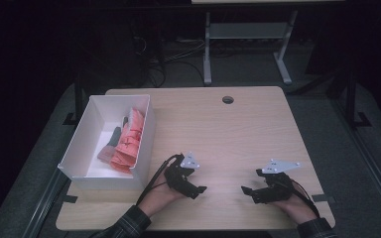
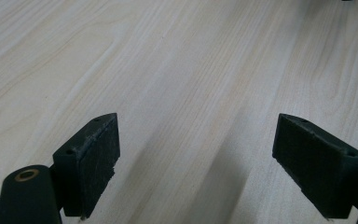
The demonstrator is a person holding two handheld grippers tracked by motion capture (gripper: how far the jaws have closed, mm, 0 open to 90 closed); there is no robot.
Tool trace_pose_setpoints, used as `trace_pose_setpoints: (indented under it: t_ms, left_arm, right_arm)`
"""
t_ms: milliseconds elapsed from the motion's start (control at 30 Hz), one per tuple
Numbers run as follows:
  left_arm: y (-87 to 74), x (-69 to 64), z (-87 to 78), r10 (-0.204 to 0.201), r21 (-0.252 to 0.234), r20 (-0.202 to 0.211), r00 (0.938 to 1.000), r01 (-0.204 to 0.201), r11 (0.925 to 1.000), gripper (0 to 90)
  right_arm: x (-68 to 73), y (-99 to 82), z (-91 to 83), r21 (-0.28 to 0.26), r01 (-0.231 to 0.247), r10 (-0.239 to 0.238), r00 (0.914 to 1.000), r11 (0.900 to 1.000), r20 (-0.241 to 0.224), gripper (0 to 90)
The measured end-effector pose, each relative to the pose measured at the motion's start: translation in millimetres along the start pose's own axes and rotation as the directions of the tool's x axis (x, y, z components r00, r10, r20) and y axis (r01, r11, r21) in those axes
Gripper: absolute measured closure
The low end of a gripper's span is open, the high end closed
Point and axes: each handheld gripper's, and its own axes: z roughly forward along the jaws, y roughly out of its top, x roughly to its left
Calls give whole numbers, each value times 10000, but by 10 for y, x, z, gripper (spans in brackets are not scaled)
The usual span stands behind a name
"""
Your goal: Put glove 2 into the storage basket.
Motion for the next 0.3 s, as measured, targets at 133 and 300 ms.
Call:
trace_pose_setpoints:
  t_ms: [133, 300]
  left_arm:
    - [-1, 8, -5, -21, -41, 4, 10000, 21, 10000, 144]
    - [0, 9, -4, -36, -51, 28, 10000, 36, 10000, 144]
  right_arm:
    - [0, 0, -1, -33, 26, -26, 10000, 10000, -8, 141]
    - [-4, 0, -3, -18, 1, -1, 10000, 10000, -23, 141]
